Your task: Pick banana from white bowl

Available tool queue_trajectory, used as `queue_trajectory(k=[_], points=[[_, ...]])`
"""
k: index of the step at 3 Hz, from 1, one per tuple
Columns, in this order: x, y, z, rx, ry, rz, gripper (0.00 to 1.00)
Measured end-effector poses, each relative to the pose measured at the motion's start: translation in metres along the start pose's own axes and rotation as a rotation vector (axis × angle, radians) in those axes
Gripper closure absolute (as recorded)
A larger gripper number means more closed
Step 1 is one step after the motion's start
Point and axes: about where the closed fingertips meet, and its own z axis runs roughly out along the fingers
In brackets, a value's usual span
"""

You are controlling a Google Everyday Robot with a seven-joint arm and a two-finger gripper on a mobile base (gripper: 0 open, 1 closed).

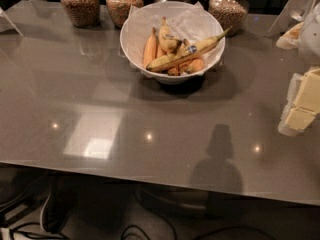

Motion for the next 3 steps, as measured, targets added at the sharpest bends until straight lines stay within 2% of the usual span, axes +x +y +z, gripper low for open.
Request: queue_trajectory(k=[1, 2, 3], points=[[0.000, 0.000, 0.000, 0.000, 0.000, 0.000, 0.00], [-0.010, -0.018, -0.001, 0.059, -0.070, -0.031, 0.00], [-0.033, -0.056, 0.007, 0.131, -0.200, -0.087, 0.00]])
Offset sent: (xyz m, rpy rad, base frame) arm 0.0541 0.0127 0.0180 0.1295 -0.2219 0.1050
